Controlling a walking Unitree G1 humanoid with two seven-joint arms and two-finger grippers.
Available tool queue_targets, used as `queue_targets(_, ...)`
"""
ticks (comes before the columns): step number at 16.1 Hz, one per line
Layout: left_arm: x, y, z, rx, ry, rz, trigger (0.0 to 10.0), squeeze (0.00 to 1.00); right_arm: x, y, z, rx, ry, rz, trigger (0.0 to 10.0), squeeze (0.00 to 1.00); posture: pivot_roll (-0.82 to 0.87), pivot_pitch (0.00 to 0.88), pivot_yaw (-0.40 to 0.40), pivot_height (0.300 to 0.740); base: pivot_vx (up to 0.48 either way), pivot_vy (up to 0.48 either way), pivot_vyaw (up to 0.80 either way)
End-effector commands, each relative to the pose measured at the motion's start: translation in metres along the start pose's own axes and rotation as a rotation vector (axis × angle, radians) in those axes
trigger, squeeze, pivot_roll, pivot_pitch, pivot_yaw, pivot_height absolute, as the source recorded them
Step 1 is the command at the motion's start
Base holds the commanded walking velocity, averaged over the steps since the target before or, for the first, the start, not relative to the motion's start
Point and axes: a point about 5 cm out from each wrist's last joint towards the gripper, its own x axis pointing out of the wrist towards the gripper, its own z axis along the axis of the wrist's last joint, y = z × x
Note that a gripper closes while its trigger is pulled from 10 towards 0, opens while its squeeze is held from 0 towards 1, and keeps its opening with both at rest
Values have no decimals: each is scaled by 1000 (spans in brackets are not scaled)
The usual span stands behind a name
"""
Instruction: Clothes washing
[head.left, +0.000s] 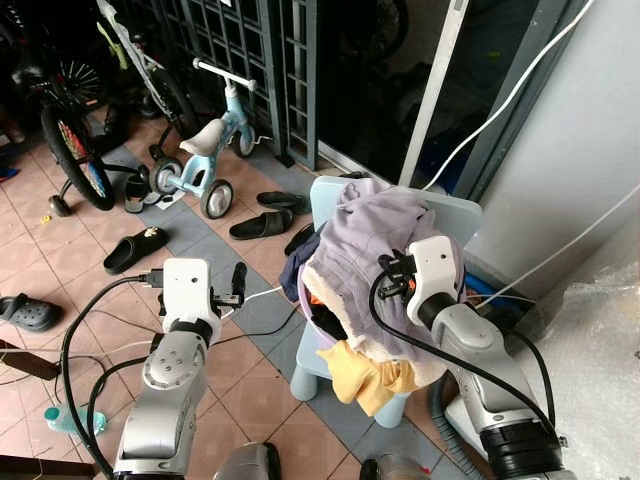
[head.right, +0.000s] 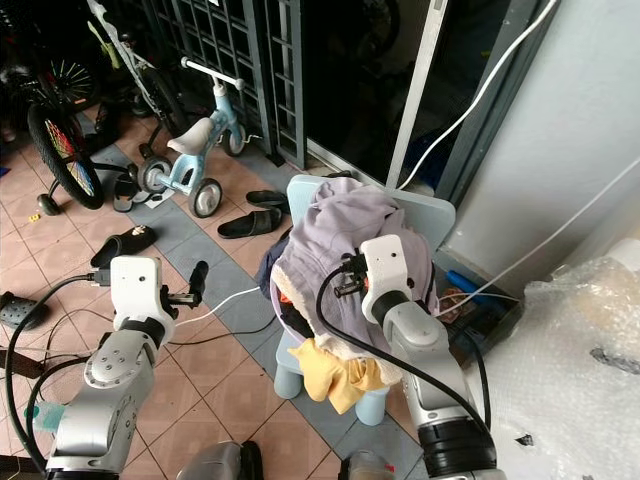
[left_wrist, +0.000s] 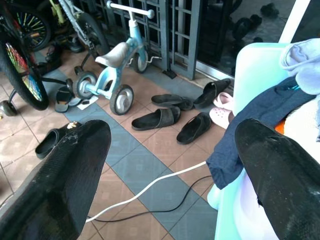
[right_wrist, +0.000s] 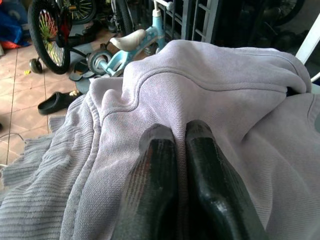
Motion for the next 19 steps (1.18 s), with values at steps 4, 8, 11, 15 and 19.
queue_targets(4, 2, 1, 2, 6, 6, -5, 10000, 0, 2, -1, 4, 19, -13, -7, 0, 0, -18, 94, 21, 740, 0, 0, 0)
queue_targets(8, 2, 9, 4, 0, -7, 32, 10000, 0, 6, 0, 3, 70, -16, -25, 0, 0, -2, 73, 12, 740, 0, 0, 0)
queue_targets(11, 0, 10, 5, -5, -10, 45, 10000, 0, 9, -2, 18, 87, -101, -55, 0, 0, 8, 78, 11, 740, 0, 0, 0)
queue_targets(15, -3, 6, 5, -11, -9, 43, 10000, 0, 11, -14, 27, 101, -154, -148, 0, 0, 15, 87, -6, 740, 0, 0, 0)
queue_targets(19, -8, 8, -2, -24, 8, 61, 10000, 0, 10, -8, 63, 160, -338, -107, 0, 0, -1, 65, -9, 740, 0, 0, 0)
